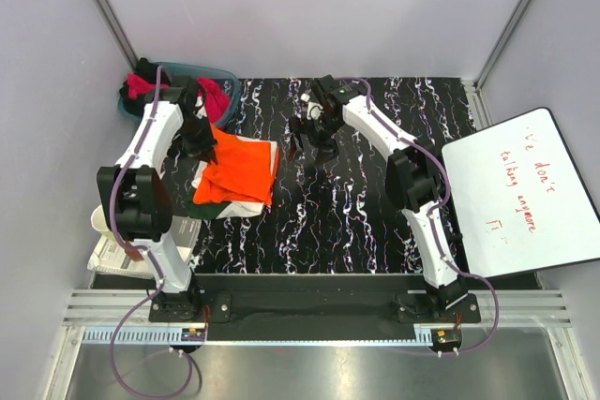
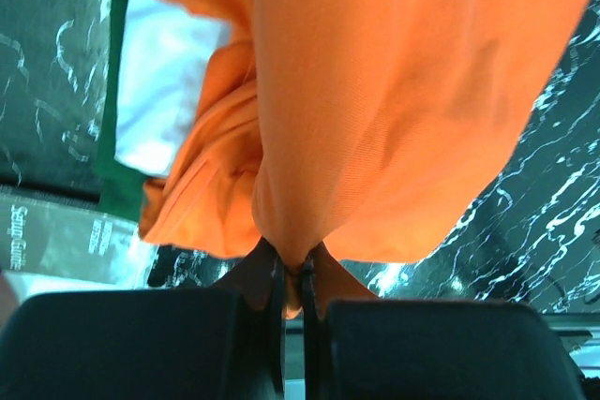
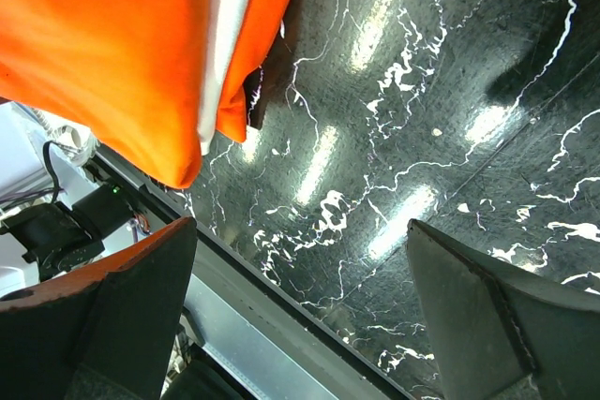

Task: Fold and stack the t-shirts
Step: Put the neatly folded tshirt into the corner of the board with the left arm

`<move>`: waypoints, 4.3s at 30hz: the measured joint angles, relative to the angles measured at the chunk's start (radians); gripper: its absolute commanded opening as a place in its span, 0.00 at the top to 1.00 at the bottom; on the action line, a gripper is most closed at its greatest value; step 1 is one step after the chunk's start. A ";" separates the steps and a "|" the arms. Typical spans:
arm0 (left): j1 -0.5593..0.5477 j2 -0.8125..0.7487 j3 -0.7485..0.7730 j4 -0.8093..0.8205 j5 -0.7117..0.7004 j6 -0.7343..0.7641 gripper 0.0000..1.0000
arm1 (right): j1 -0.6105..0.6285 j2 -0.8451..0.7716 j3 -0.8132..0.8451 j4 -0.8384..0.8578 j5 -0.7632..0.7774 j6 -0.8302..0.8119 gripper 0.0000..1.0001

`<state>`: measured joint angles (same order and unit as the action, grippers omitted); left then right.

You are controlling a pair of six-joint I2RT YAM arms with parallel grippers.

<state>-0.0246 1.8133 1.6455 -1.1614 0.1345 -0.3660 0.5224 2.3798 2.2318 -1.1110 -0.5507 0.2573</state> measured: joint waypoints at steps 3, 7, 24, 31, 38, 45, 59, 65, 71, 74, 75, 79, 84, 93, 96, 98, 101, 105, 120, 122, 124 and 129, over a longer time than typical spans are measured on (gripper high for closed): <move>0.012 -0.003 -0.025 -0.016 -0.007 0.000 0.98 | 0.000 0.000 -0.008 0.000 0.000 0.000 0.00; 0.039 -0.005 -0.106 -0.019 -0.016 -0.002 0.95 | 0.000 0.000 -0.012 0.000 0.000 -0.003 0.00; 0.084 -0.230 -0.135 0.083 -0.028 -0.003 0.64 | 0.000 0.000 -0.076 0.010 0.002 -0.024 0.00; 0.067 -0.258 -0.311 0.315 0.338 -0.038 1.00 | -0.019 0.000 -0.081 0.026 -0.010 -0.018 0.00; 0.029 -0.062 -0.438 0.499 0.655 -0.111 1.00 | -0.068 0.000 -0.084 0.048 -0.019 -0.008 0.00; 0.005 -0.008 -0.457 0.756 0.900 -0.248 1.00 | -0.076 -0.004 -0.151 0.075 -0.019 0.001 0.00; -0.014 0.092 -0.693 1.042 1.055 -0.376 1.00 | -0.076 -0.010 -0.217 0.097 -0.019 0.012 0.00; -0.008 0.155 -0.690 1.097 1.107 -0.359 1.00 | -0.076 -0.010 -0.217 0.098 -0.019 0.014 0.00; -0.004 0.172 -0.610 0.917 1.099 -0.240 1.00 | -0.076 -0.010 -0.217 0.099 -0.019 0.017 0.00; -0.011 0.165 -0.531 0.746 1.020 -0.155 1.00 | -0.076 -0.011 -0.218 0.102 -0.018 0.017 0.00; -0.012 0.156 -0.512 0.707 0.996 -0.134 1.00 | -0.076 -0.013 -0.218 0.103 -0.018 0.017 0.00; -0.011 0.054 -0.397 0.533 0.854 -0.044 0.92 | -0.076 -0.016 -0.218 0.104 -0.011 0.016 0.00; -0.011 -0.063 -0.188 0.423 0.674 0.030 0.31 | -0.083 -0.017 -0.188 0.092 0.029 0.011 0.00; -0.047 -0.051 0.046 0.244 0.336 0.109 0.01 | -0.167 -0.017 -0.118 0.087 0.118 0.021 0.00; -0.073 -0.009 0.092 0.188 0.233 0.136 0.01 | -0.197 -0.017 -0.118 0.078 0.147 0.028 0.00; -0.101 0.025 0.120 0.156 0.173 0.157 0.01 | -0.211 -0.017 -0.118 0.072 0.159 0.028 0.00; -0.160 0.068 0.141 0.126 0.100 0.184 0.01 | -0.220 -0.017 -0.119 0.068 0.172 0.028 0.00; -0.280 0.140 0.163 0.103 0.031 0.204 0.01 | -0.220 -0.017 -0.126 0.066 0.177 0.028 0.00; -0.447 0.395 0.258 0.061 -0.003 0.206 0.37 | -0.249 -0.028 -0.166 0.066 0.196 0.027 0.00; -0.450 0.407 0.268 0.055 0.000 0.203 0.16 | -0.250 -0.030 -0.169 0.066 0.196 0.027 0.00; -0.456 0.412 0.279 0.052 -0.004 0.204 0.12 | -0.251 -0.032 -0.177 0.066 0.196 0.027 0.00; -0.485 0.406 0.296 0.047 -0.025 0.194 0.10 | -0.251 -0.034 -0.199 0.066 0.195 0.027 0.00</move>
<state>-0.5098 2.2196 1.9415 -1.1145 0.1093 -0.1719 0.2710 2.3463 2.0331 -1.0451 -0.3553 0.2844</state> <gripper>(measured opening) 0.909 0.994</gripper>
